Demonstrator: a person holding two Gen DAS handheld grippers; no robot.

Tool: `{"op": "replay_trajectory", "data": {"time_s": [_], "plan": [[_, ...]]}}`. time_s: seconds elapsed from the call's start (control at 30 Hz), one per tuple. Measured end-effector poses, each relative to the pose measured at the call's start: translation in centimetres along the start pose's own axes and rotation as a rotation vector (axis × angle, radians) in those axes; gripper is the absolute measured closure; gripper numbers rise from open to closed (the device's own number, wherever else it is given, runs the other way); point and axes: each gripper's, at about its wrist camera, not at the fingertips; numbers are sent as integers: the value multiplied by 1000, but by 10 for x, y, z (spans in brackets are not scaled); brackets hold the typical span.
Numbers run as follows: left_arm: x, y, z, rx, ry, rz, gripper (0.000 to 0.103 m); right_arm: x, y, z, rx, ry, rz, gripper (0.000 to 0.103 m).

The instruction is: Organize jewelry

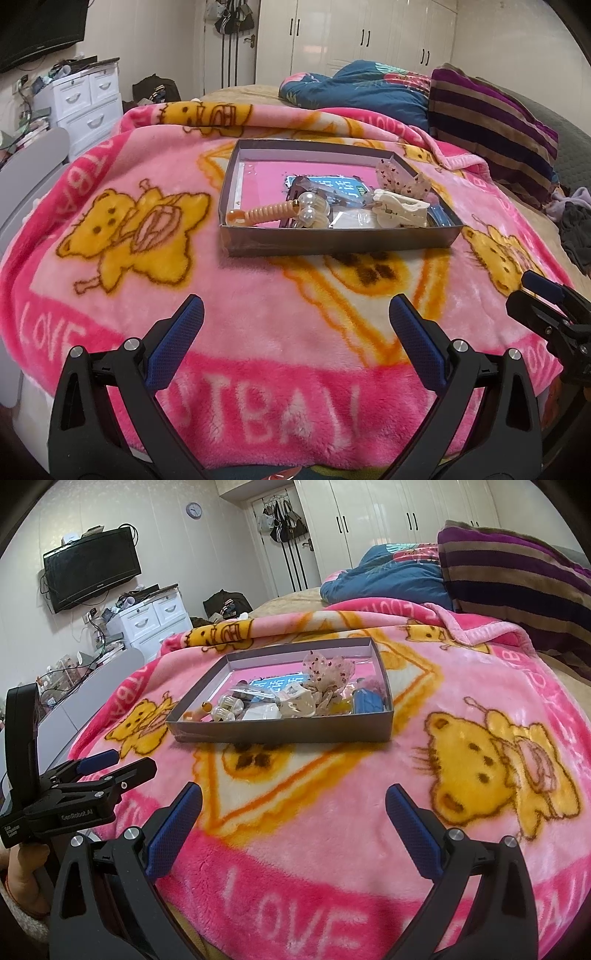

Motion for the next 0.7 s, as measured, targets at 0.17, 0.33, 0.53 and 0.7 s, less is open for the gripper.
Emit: {"op": "replay_trajectory", "data": {"time_s": [0.17, 0.33, 0.53, 0.7], "plan": [[0, 0, 0, -2, 3, -1, 9, 1, 0, -1, 1, 1, 0, 4], [0, 1, 1, -3, 8, 0, 9, 2, 0, -2, 0, 2, 0, 4], [0, 1, 1, -5, 10, -1, 9, 2, 0, -1, 0, 2, -2, 4], [0, 1, 2, -5, 9, 0, 9, 3, 2, -3, -1, 2, -6, 4]]}}
Point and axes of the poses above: each gripper's, at about its wrist camera, not at the fingertips, and y roughly the way its jaws point, z to its right, x to its underside, and after that the axes turned 4 degrees about x, right-handed
